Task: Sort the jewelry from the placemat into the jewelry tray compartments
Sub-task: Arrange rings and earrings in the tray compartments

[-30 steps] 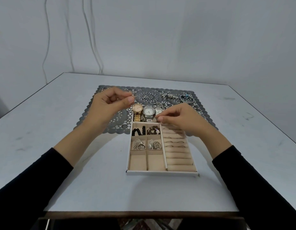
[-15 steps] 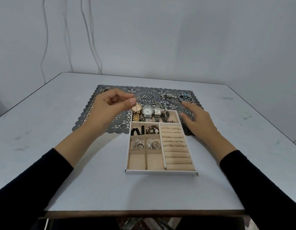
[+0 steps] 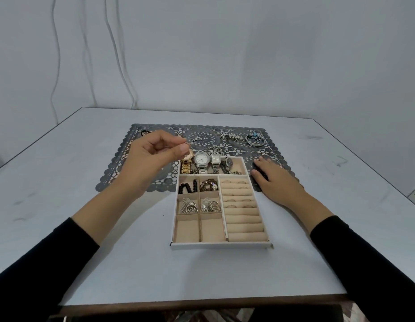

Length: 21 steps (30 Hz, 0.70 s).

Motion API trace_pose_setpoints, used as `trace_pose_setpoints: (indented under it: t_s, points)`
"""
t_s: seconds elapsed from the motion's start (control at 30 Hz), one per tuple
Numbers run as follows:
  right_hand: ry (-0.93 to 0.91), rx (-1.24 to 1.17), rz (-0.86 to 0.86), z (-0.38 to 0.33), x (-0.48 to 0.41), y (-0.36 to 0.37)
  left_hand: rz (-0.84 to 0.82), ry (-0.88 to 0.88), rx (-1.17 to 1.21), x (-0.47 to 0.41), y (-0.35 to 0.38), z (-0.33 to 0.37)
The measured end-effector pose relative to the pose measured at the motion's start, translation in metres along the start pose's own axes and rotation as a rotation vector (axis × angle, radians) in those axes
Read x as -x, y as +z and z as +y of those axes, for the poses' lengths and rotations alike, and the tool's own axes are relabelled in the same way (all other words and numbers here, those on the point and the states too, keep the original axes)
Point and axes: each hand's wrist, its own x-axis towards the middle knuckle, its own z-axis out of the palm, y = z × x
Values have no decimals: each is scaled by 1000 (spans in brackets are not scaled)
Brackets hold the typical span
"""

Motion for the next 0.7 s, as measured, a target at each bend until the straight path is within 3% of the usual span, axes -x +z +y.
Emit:
trace_pose_setpoints:
  t_s: [0.23,0.43,0.7]
  points:
    - [0,-10,15,-2,1,0,-55,-20,-93,2,0,-6]
    - [7,-17,20,-2,2,-1,-197,-128,-240,2,-11,-14]
    - [-14,-9,24,-11,8,-8,-418,-104,-473,0,-21,-17]
